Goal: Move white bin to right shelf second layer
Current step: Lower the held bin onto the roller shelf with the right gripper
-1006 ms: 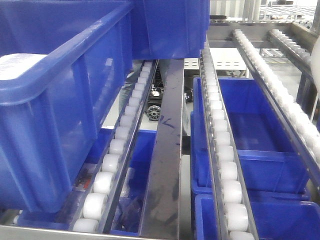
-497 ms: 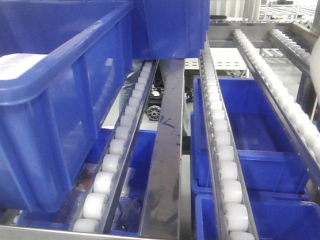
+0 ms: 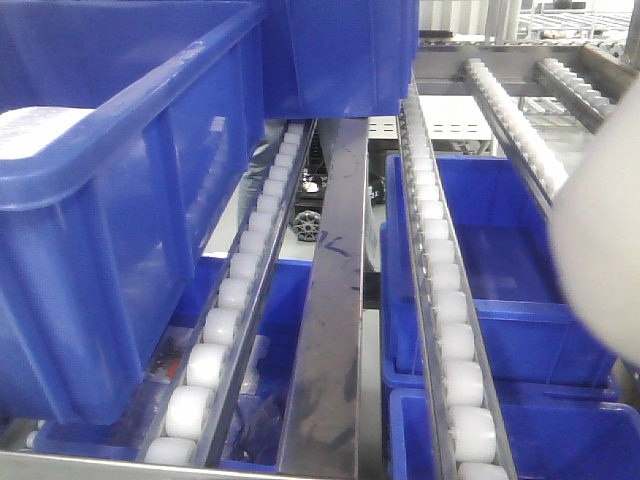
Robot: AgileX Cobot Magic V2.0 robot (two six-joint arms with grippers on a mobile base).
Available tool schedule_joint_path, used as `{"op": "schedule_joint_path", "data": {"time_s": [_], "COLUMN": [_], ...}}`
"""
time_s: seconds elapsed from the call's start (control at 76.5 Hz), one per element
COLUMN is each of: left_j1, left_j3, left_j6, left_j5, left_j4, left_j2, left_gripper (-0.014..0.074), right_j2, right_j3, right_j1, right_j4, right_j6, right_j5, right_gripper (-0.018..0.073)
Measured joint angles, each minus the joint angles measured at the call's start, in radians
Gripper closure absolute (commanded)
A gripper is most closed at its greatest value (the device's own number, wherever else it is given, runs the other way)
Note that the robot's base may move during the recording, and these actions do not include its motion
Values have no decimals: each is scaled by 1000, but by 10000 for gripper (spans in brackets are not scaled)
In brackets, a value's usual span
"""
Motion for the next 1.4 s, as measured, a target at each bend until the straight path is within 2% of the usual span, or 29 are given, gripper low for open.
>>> {"op": "schedule_joint_path", "data": {"time_s": [0.131, 0.261, 0.353, 0.431, 0.614, 0.719, 0.928, 1.176, 1.398], "left_j1": [0, 0, 0, 0, 0, 0, 0, 0, 0], "left_j3": [0, 0, 0, 0, 0, 0, 0, 0, 0], "left_j6": [0, 0, 0, 0, 0, 0, 0, 0, 0], "left_j5": [0, 0, 0, 0, 0, 0, 0, 0, 0], "left_j4": [0, 0, 0, 0, 0, 0, 0, 0, 0], "left_j2": [0, 0, 0, 0, 0, 0, 0, 0, 0], "left_gripper": [512, 512, 512, 512, 512, 512, 512, 512, 512], "right_j2": [157, 262, 313, 345, 362, 362, 362, 362, 362], "right_j3": [0, 0, 0, 0, 0, 0, 0, 0, 0], "right_j1": [16, 85, 136, 148, 149, 142, 77, 72, 72], "right_j4": [1, 2, 4, 6, 6, 7, 7, 7, 11], "right_j6": [64, 84, 88, 95, 98, 98, 98, 100, 100], "right_j5": [-103, -188, -218, -220, -226, -228, -218, -202, -182], "right_gripper": [511, 510, 497, 469, 407, 405, 405, 403, 270]}}
